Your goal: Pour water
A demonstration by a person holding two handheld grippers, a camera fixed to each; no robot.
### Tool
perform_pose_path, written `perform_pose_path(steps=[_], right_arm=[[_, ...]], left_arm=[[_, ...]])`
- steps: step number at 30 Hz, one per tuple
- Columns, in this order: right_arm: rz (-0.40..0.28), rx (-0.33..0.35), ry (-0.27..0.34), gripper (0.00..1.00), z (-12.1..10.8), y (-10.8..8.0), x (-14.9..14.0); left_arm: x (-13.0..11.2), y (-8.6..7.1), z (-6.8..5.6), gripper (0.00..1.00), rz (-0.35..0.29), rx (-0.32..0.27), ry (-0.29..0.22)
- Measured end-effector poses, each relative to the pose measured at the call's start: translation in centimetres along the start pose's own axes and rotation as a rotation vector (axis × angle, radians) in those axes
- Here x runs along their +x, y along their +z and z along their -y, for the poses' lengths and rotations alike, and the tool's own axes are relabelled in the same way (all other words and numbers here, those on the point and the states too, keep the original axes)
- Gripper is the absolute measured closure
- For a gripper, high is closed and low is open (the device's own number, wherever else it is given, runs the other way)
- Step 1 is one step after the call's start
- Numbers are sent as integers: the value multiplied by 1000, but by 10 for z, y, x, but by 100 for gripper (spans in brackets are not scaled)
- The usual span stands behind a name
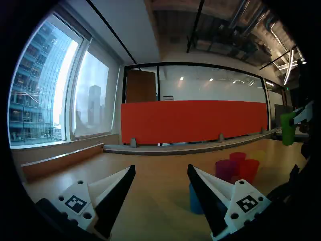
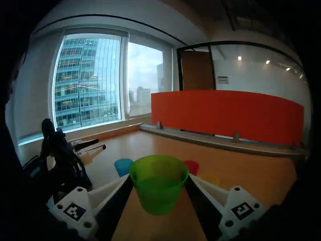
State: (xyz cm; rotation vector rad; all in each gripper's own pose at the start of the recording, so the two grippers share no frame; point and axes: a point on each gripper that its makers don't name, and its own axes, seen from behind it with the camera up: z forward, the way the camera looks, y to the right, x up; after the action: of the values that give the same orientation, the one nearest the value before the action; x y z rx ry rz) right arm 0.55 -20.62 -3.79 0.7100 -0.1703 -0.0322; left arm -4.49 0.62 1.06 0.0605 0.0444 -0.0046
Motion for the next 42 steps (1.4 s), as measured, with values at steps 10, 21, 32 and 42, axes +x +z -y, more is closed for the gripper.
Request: perform_pose_path(steps=[10,21,32,42], right_arm=[[-9,-8,3,11,-4,-5,3],[-22,-10,0,11,-4,-9,6],[-47,-5,-9,11,-4,-13,12],[-69,2,-9,11,-4,-17,23]], left_arm=[[-6,0,-2,4,21,-13,-22],[-15,2,-4,4,55,-18,-19],[-13,2,-4,4,56,-17,-18],[-13,0,-3,4,56,-17,-17]])
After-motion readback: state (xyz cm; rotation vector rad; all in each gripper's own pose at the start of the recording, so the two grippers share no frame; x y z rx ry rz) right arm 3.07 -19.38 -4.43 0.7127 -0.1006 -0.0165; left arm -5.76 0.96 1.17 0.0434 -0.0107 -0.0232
